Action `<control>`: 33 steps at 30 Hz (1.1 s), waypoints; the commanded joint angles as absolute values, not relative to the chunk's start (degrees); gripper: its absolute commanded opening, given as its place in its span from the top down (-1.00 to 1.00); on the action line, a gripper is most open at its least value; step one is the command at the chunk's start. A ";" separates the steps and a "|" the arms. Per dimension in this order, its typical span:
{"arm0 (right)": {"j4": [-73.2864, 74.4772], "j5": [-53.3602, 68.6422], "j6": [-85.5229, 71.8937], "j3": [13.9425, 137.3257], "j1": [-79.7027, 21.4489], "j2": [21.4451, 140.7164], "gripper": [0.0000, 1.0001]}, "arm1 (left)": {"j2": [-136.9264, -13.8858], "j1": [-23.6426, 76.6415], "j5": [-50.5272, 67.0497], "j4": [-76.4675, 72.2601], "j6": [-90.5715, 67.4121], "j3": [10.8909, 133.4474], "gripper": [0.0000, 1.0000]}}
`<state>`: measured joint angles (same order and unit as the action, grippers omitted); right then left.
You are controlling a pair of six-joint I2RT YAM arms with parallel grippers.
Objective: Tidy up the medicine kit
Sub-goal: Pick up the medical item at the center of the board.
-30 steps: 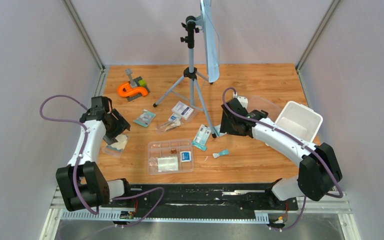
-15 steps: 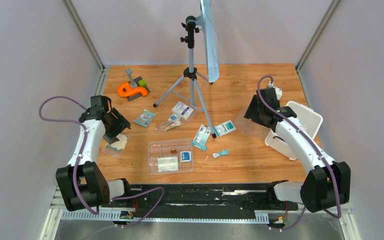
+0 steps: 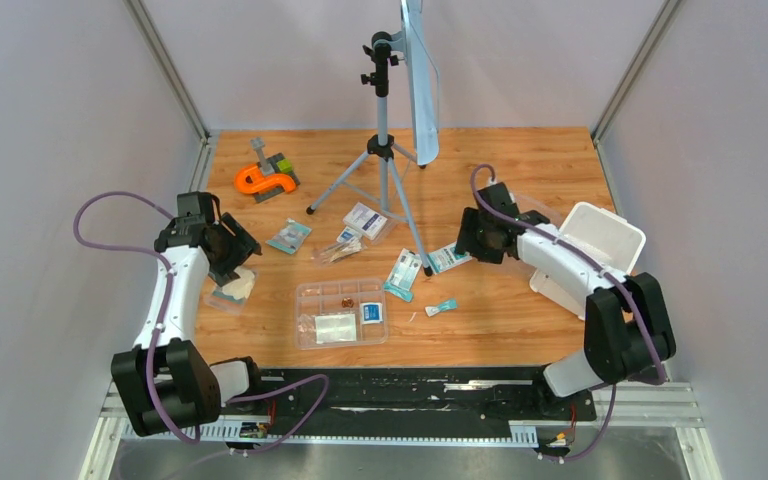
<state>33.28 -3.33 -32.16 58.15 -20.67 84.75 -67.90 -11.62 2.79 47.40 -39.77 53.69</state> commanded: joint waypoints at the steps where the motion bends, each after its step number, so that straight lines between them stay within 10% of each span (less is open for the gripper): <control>1: 30.88 -0.96 -28.98 55.88 -25.81 85.75 -0.12 | -66.20 -12.00 3.46 47.03 -38.71 53.56 -0.53; 9: 27.65 8.75 -13.73 52.42 -33.20 85.21 -0.08 | -67.12 -12.03 4.79 45.57 -38.57 53.42 -0.52; 18: 32.85 -6.38 -21.87 58.55 -30.70 94.14 0.01 | -66.81 -11.96 5.16 45.58 -38.06 53.56 -0.52; 33: 31.03 17.17 -21.38 53.53 -31.34 92.56 -0.11 | -67.02 -12.01 5.96 44.44 -38.39 53.18 -0.52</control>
<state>32.27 8.29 -17.56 55.16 -30.65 91.72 -67.64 -11.62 4.91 46.68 -38.85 53.52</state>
